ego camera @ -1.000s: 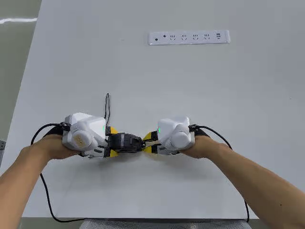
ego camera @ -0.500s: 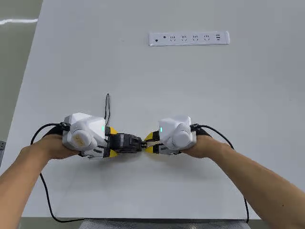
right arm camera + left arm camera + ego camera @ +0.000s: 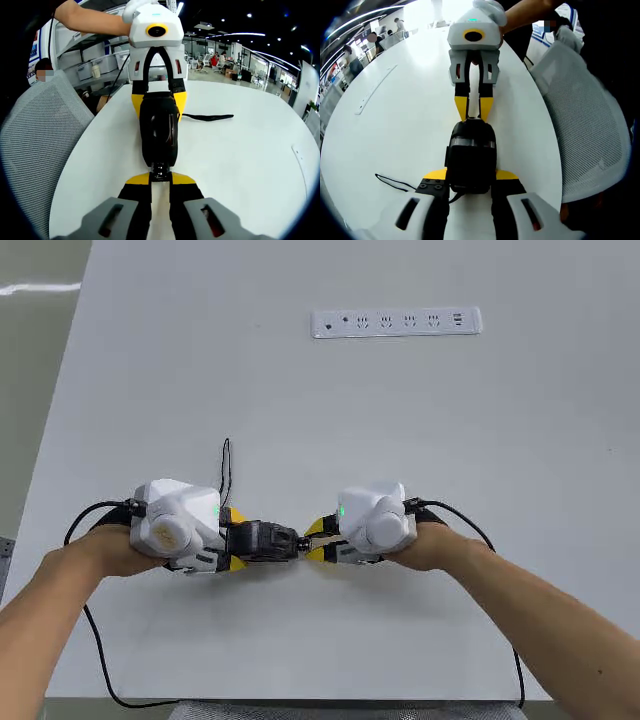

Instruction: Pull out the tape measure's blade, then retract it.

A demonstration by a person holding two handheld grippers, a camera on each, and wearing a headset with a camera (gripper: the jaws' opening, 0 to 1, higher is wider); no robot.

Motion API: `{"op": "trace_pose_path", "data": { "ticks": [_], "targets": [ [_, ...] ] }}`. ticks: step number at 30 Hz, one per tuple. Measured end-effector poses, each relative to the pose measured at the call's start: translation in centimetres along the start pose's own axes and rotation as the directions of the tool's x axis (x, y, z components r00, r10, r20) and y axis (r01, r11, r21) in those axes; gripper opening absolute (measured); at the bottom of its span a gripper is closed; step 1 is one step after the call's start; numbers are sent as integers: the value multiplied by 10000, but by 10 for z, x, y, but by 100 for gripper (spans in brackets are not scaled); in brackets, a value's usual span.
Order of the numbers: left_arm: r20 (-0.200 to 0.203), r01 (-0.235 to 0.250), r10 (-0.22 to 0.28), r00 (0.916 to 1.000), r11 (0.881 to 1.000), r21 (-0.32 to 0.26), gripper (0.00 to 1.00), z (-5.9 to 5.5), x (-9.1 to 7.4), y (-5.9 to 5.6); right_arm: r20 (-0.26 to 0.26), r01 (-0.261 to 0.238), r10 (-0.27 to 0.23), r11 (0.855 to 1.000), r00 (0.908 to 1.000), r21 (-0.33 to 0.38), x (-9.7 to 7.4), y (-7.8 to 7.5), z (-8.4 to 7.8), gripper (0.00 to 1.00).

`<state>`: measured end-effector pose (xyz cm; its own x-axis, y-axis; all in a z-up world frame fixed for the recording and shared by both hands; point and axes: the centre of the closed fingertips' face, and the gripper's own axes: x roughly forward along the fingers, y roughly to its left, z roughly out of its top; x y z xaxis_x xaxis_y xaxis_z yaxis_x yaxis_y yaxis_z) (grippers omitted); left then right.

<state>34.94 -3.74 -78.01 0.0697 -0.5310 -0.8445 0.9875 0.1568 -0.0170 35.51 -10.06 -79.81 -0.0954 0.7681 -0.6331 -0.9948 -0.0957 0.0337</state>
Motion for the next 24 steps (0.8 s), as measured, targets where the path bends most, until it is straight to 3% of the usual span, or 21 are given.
{"op": "trace_pose_path", "data": {
  "ticks": [24],
  "targets": [
    [-13,-84,84,10000,10000,-8,28,-3,-1,0,46,-64,64,10000,10000,-52,-3,-1,3,10]
  ]
}}
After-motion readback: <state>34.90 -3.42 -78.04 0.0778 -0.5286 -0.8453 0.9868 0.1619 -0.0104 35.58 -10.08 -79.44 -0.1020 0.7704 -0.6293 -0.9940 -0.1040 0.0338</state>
